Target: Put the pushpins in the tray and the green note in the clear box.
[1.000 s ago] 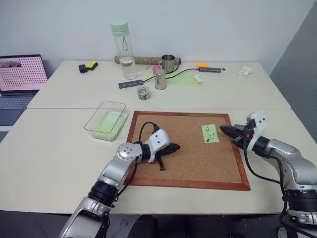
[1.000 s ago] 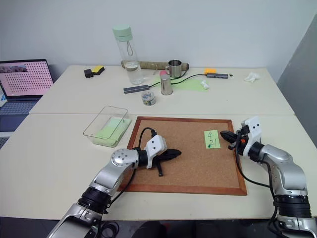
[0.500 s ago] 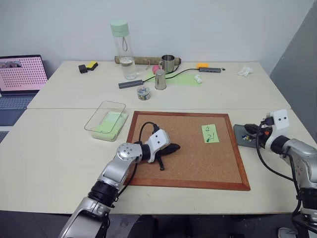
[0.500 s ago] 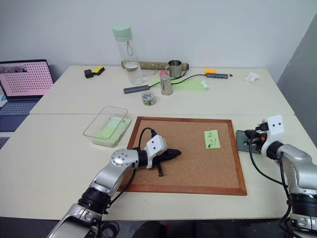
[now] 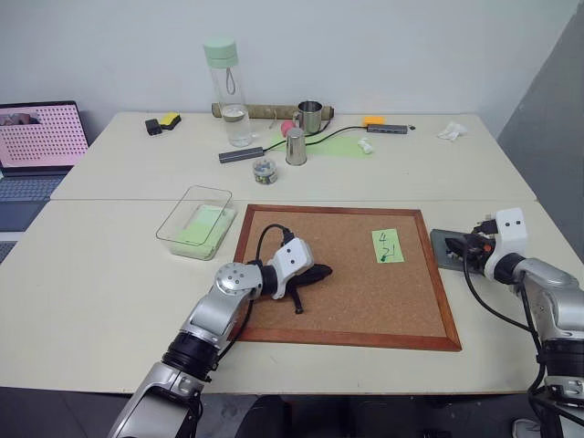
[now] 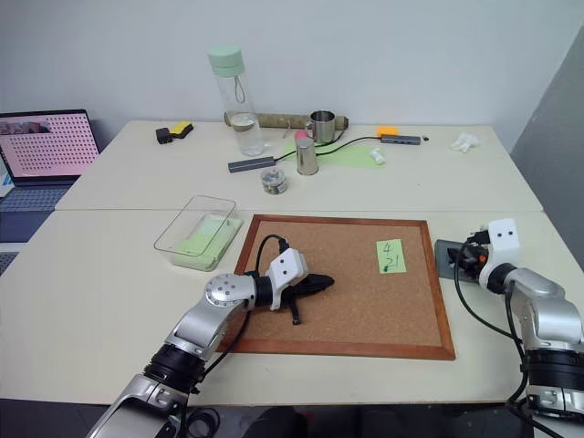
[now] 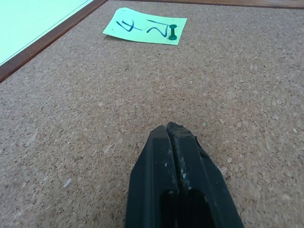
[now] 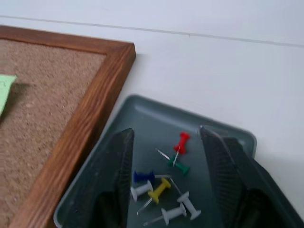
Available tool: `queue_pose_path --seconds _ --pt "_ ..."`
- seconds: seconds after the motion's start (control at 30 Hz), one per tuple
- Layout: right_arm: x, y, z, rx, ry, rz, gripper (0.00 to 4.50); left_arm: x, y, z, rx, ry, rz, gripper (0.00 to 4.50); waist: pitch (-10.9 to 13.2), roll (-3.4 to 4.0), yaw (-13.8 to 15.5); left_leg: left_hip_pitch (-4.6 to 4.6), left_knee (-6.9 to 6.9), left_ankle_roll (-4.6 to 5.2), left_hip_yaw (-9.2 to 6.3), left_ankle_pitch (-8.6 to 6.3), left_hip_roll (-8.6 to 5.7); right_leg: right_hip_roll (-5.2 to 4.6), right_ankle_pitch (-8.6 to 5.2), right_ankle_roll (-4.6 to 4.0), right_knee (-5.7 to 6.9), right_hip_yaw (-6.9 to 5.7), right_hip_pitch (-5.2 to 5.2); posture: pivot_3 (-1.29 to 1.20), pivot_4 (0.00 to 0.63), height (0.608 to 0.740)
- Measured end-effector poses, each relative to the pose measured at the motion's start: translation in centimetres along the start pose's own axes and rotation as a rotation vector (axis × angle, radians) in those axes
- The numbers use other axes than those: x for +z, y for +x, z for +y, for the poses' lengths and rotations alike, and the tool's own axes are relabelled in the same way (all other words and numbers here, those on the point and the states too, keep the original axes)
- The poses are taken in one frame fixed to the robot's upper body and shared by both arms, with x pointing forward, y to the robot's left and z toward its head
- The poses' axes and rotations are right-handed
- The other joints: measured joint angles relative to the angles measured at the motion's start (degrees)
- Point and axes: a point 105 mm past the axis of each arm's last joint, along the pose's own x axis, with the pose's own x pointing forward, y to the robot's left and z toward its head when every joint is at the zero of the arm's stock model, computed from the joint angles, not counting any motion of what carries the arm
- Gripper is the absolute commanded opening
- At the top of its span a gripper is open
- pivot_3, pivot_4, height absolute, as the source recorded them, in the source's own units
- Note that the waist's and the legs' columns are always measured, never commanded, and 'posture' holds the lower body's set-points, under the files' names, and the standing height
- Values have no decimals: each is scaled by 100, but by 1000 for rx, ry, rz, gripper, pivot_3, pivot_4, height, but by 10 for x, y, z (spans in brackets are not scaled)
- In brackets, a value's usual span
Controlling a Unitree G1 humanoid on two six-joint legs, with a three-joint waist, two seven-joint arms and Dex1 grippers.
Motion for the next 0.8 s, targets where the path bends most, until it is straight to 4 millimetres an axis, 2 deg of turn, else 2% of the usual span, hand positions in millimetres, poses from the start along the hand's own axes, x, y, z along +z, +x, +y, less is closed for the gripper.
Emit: queue_pose_path --seconds 0.07,0.17,0.23,0.27,0.33,0.4,0.57,0.6,0.63,0.8 --pt "6 -2 2 18 -13 -16 3560 0 0 0 0 0 0 0 0 0 0 0 0 0 0 0 0 0 0 0 0 0 0 0 150 740" --pt "26 -14 19 132 -118 -60 3560 0 0 0 0 0 0 0 0 2 1 -1 0 1 -3 0 0 0 -2 2 -1 -2 0 0 150 740" --pt "28 -19 50 287 -193 -64 3560 -1 0 0 2 0 2 0 -5 -6 -4 6 0 1 -3 -1 0 1 -2 4 -2 -1 8 0 150 740" --pt "25 -20 63 336 -217 -60 3560 -1 0 0 2 -1 3 0 -5 -7 -4 7 -1 1 -4 -1 1 2 -3 4 -2 -2 8 0 150 740" --pt "17 -17 102 480 -252 -65 3560 -1 -1 0 2 1 5 0 -6 -5 -14 9 -2 1 -4 -1 2 4 -3 4 -1 -1 8 0 150 740" --pt "8 -12 126 561 -262 -58 3560 0 1 -1 -2 3 3 0 -6 -6 -4 7 -1 0 -4 0 1 2 -3 4 -2 -1 8 0 150 740" --pt "-1 4 135 580 -272 -57 3560 0 1 -1 -4 4 3 0 -7 -13 -1 8 0 0 -5 0 0 1 -3 4 -6 -2 8 0 150 740" --pt "-3 7 133 577 -267 -57 3197 0 1 -1 -3 4 3 0 -7 -13 -1 9 -1 0 -5 0 0 1 -3 4 -6 -2 8 0 150 740" --pt "-6 9 131 574 -263 -54 3132 0 1 -1 -3 4 3 0 -7 -13 -1 9 -1 0 -5 0 0 1 -3 4 -6 -3 8 0 150 740" --pt "-15 13 126 571 -245 -42 2026 -1 -1 -1 0 6 6 0 -7 -12 -4 9 -2 0 -5 0 0 1 -3 4 -6 -2 7 0 150 740"
